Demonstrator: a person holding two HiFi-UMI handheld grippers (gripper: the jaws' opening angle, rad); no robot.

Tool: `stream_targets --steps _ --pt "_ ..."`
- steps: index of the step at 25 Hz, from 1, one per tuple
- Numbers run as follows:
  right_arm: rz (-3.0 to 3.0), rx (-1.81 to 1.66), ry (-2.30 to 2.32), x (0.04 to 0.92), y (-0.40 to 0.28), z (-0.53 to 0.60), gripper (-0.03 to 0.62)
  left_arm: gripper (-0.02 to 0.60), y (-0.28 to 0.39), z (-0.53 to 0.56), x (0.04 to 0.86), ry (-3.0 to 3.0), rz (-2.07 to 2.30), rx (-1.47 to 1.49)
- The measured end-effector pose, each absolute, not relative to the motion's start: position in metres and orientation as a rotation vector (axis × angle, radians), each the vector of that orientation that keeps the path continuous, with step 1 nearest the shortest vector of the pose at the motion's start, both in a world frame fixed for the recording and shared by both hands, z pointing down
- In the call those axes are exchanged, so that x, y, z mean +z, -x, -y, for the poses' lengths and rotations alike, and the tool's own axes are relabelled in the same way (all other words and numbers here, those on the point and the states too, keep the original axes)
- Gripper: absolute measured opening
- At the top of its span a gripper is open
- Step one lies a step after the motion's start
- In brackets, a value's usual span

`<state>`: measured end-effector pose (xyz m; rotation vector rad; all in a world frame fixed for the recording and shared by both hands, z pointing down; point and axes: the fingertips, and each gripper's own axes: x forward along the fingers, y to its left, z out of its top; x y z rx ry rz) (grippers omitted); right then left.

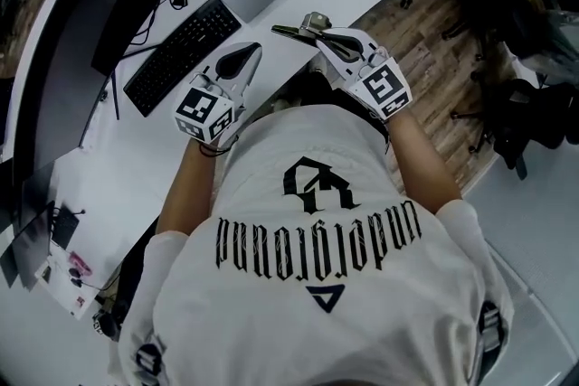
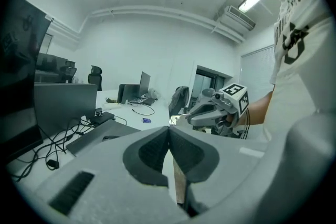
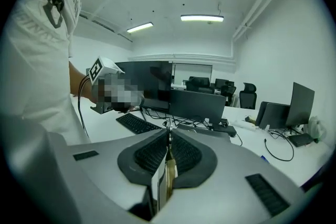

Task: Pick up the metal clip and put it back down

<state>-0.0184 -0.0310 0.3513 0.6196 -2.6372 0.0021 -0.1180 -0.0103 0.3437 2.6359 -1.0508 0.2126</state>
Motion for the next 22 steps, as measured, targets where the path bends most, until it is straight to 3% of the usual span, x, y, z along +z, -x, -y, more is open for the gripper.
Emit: stream_targets --steps 22 --pt "2.660 -0.064 -0.690 0.314 -0.022 0.002 0.031 0.015 0.090 -0.018 0.329 -2.626 1.064 0.199"
